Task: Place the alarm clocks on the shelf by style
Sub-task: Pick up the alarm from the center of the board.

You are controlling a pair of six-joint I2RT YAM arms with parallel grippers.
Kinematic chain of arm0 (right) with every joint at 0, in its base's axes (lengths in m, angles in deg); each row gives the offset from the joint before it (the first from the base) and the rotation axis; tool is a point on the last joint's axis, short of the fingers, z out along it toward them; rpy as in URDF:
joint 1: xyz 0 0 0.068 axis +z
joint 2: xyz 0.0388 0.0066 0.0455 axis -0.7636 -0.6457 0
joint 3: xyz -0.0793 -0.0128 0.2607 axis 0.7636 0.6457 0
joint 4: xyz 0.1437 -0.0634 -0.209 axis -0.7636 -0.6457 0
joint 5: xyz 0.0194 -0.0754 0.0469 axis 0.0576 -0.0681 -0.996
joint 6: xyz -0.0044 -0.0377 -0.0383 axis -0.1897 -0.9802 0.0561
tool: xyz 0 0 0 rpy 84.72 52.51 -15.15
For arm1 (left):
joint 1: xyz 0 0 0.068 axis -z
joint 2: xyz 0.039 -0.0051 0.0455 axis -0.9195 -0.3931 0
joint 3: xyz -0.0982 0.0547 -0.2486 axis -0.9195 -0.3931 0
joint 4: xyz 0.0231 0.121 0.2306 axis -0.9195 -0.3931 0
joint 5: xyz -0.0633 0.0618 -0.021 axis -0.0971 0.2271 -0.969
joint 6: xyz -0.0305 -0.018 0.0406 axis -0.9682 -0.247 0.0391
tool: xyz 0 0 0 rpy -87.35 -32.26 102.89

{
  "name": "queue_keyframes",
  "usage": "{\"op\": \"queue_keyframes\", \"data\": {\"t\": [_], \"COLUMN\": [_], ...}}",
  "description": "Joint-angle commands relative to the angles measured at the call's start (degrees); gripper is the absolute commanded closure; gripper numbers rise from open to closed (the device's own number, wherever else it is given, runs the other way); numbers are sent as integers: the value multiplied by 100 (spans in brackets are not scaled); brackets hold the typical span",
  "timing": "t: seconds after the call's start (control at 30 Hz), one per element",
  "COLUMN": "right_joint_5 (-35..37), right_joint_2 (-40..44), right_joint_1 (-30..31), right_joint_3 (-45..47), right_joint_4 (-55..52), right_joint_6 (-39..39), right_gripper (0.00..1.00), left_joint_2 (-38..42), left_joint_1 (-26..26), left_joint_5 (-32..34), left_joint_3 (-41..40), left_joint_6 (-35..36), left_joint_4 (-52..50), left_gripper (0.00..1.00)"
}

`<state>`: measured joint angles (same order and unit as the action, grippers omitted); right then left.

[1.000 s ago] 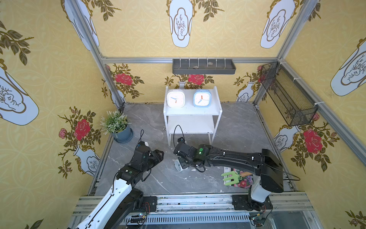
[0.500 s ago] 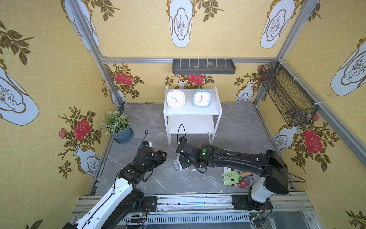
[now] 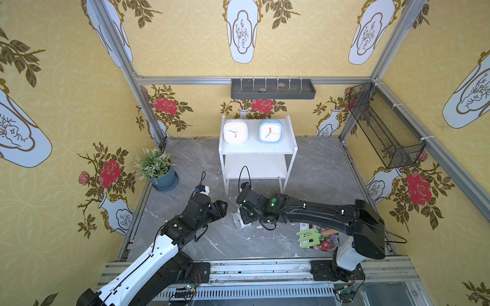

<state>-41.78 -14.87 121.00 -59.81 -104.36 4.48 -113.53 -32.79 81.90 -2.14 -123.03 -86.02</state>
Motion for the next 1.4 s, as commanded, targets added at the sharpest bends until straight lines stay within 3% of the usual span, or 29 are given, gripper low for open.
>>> {"op": "queue_keyframes", "data": {"t": [0.0,0.27,0.53,0.8,0.87,1.03,1.37], "right_joint_5": [64,105,164,16,-156,-610,-800], "right_joint_2": [10,89,88,696,931,1637,2624], "right_joint_1": [6,19,59,61,10,-181,-544], "right_joint_3": [23,42,24,109,151,329,124], "right_joint_4": [140,156,147,191,189,176,-867], "right_joint_6": [54,-3,-15,-197,-272,-443,-671], "right_gripper": [88,96,100,100,100,100,100], "left_joint_2": [2,136,435,987,1043,872,786], "left_joint_1": [38,48,40,40,47,77,1113], "left_joint_5": [196,625,822,681,672,404,641], "left_joint_3": [44,156,254,498,626,937,1242], "left_joint_6": [101,14,-73,625,846,1165,2303], "left_joint_4": [-3,-324,-551,-602,-659,-721,-100], "left_gripper": [36,34,22,12,5,5,1]}}
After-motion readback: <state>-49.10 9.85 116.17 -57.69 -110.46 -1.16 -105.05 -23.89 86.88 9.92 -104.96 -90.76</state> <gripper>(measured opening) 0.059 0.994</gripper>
